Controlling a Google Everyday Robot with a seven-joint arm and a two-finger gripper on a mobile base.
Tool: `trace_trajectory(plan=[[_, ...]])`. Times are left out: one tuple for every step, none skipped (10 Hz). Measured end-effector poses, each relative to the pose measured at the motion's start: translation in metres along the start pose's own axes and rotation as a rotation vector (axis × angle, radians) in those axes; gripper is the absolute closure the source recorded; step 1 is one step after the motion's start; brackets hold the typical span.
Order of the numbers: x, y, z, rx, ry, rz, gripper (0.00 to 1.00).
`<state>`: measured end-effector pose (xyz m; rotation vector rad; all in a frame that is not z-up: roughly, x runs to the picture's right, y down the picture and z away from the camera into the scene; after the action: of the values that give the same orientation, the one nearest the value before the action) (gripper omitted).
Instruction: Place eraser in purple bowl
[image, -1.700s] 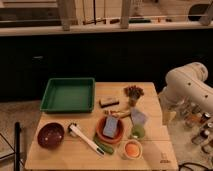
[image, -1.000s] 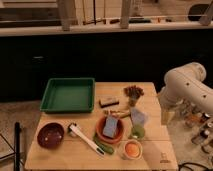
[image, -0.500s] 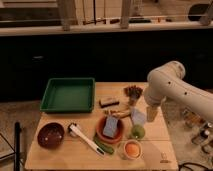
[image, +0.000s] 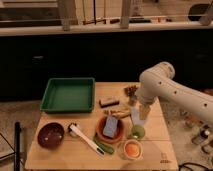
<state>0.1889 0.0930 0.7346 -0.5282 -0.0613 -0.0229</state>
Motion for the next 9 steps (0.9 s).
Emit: trace_trajectory(plan=[[-0.003, -0.003, 0.004, 0.004, -0.007, -0.008, 0.20], [-0.008, -0.007, 0.010, 0.007, -0.016, -0.018, 0.20], [-0.010, -0.009, 0.014, 0.010, -0.021, -0.024, 0.20], [-0.014, -0.012, 0.019, 0.013, -0.027, -0.031, 0.20], [-0.020, -0.015, 0.025, 0.014, -0.036, -0.042, 0.20], [-0.024, -0.017, 0.031, 0.015, -0.041, -0.054, 0.20], [-0.026, -0.018, 0.034, 0.013, -0.046, -0.060, 0.20], [-0.029, -0.020, 0.038, 0.012, -0.049, -0.069, 0.20], [-0.036, -0.022, 0.044, 0.010, -0.056, -0.081, 0.20]])
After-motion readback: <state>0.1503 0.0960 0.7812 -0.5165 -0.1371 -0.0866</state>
